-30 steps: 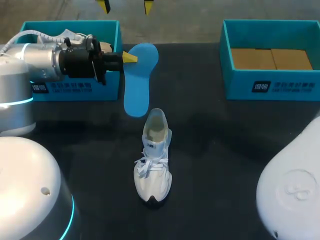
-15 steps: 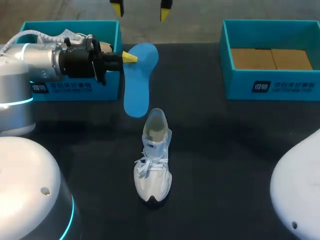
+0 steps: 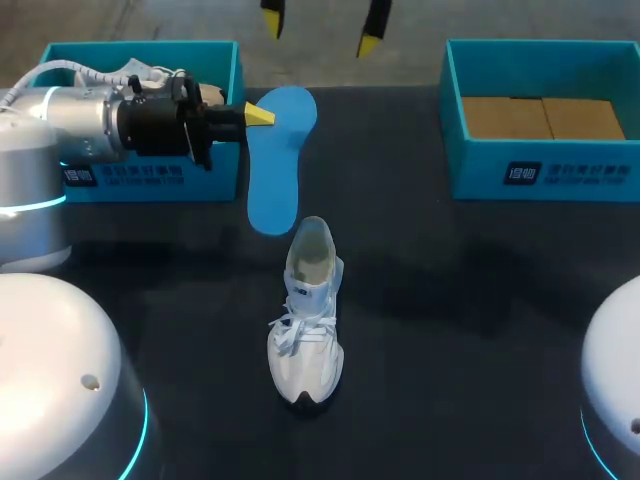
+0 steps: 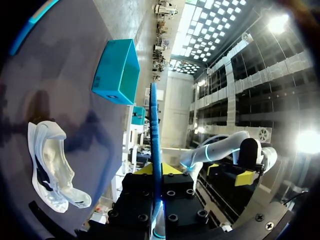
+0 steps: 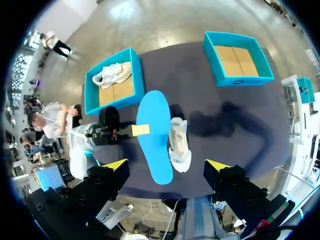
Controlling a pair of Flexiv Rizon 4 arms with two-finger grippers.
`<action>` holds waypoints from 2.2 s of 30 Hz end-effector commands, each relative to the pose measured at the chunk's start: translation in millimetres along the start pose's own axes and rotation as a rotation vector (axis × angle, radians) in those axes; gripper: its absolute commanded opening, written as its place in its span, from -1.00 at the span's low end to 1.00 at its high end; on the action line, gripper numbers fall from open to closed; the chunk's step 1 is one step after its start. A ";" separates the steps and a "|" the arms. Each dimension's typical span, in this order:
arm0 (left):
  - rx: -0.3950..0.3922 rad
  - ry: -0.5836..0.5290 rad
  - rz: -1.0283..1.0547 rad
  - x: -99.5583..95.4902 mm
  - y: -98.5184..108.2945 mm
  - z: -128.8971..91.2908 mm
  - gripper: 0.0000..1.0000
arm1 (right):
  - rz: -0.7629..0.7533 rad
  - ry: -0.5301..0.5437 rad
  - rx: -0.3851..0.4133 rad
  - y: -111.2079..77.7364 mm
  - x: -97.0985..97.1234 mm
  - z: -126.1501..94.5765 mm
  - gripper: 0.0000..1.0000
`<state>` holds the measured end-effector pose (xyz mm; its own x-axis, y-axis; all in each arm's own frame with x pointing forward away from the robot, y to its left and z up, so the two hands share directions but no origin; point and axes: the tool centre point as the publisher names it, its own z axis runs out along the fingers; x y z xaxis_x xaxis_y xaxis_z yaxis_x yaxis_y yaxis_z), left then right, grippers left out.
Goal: Take the shoe out of the shoebox, open the shoe tongue, remove and reinsert the insole, then place the shoe into the shoebox
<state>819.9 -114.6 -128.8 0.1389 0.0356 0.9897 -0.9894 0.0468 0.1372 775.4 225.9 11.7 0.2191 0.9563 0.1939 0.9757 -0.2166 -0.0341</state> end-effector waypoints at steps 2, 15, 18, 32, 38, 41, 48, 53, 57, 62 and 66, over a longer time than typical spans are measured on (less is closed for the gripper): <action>0.002 -0.004 0.000 0.6 0.7 0.3 -1.00 | 0.012 0.407 0.004 -0.4 -13.6 8.8 1.00; 0.002 -0.004 0.000 0.6 0.7 0.3 -1.00 | -0.041 0.697 -0.033 2.1 -33.9 29.2 1.00; 0.002 -0.004 0.000 0.6 0.7 0.3 -1.00 | -0.040 0.727 -0.036 3.0 -35.8 31.6 1.00; 0.002 -0.004 0.000 0.6 0.7 0.3 -1.00 | -0.086 0.932 -0.033 14.2 -39.7 51.4 1.00; 0.002 -0.004 0.000 0.6 0.7 0.3 -1.00 | -0.091 0.968 -0.032 15.9 -41.0 55.6 1.00; 0.002 -0.004 0.000 0.6 0.7 0.3 -1.00 | -0.095 0.982 -0.038 15.6 -42.4 56.7 1.00; 0.002 -0.004 0.000 0.6 0.7 0.3 -1.00 | -0.129 1.018 -0.073 13.4 -45.7 64.8 1.00; 0.002 -0.004 0.000 0.6 0.7 0.3 -1.00 | -0.199 1.066 -0.123 12.4 -50.6 76.0 1.00; 0.002 -0.004 0.000 0.6 0.7 0.3 -1.00 | -0.222 1.080 -0.138 13.5 -53.9 81.5 1.00; 0.002 -0.004 0.000 0.6 0.7 0.3 -1.00 | -0.275 1.101 -0.157 16.9 -58.1 86.5 1.00; 0.002 -0.004 0.000 0.6 0.7 0.3 -1.00 | -0.269 1.107 -0.140 21.0 -60.8 91.1 1.00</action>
<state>819.8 -114.6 -128.6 0.1389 0.0353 0.9897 -0.9894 0.0466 0.1372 780.7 182.5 -84.0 -0.1767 0.4108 0.8944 0.9621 -0.1195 0.2450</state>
